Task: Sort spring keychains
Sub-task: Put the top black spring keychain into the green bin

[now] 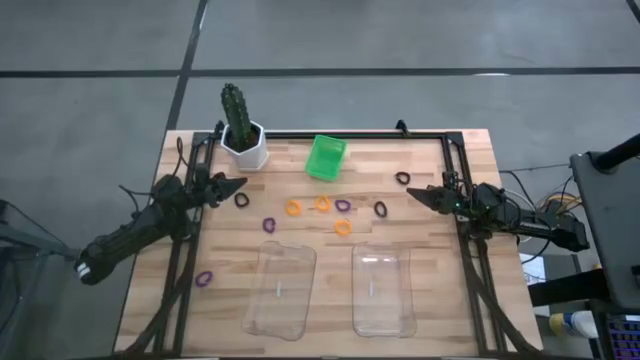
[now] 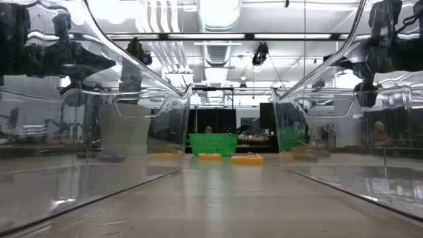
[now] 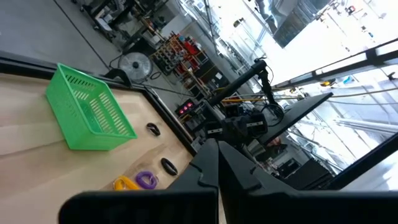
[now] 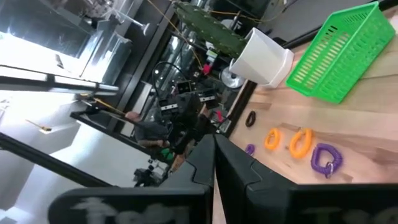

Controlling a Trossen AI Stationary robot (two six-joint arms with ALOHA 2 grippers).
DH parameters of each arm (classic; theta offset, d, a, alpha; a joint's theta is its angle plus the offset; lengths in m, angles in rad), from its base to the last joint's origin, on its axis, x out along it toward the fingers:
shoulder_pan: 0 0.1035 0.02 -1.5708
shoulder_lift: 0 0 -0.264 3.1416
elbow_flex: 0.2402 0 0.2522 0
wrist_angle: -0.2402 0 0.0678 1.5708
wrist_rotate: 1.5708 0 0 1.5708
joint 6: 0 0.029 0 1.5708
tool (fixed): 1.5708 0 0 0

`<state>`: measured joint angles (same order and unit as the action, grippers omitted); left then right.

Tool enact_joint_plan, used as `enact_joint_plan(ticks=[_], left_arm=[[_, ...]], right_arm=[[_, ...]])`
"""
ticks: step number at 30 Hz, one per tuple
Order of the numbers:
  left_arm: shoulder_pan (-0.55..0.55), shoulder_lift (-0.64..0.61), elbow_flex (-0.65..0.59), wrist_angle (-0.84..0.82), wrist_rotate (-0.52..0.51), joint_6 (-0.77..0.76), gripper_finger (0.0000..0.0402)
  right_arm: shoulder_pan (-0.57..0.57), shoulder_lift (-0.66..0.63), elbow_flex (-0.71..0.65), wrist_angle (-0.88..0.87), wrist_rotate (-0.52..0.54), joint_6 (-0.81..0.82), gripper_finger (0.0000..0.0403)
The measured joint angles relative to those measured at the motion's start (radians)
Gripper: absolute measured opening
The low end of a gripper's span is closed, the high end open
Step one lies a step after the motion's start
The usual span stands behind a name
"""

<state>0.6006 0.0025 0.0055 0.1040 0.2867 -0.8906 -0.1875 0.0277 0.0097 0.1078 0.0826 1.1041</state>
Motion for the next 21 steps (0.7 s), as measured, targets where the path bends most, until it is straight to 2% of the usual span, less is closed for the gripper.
enact_joint_plan(ticks=[6,13,18,21], left_arm=[[0.000,0.000,0.000,0.000,0.000,-0.010,0.0000],[0.000,0.000,0.000,0.000,-0.022,-0.049,0.0000],[0.000,0.000,0.000,0.000,-0.027,-0.083,0.0000],[0.000,0.000,0.000,0.000,-0.027,-0.134,0.0000]], right_arm=[[0.000,0.012,0.000,0.001,0.041,0.093,0.0008],[0.000,0.117,-0.001,0.043,0.052,0.255,0.0009],[0.000,0.254,0.029,0.348,0.128,0.216,0.0009],[-0.004,0.342,0.122,0.322,0.157,0.101,0.0008]])
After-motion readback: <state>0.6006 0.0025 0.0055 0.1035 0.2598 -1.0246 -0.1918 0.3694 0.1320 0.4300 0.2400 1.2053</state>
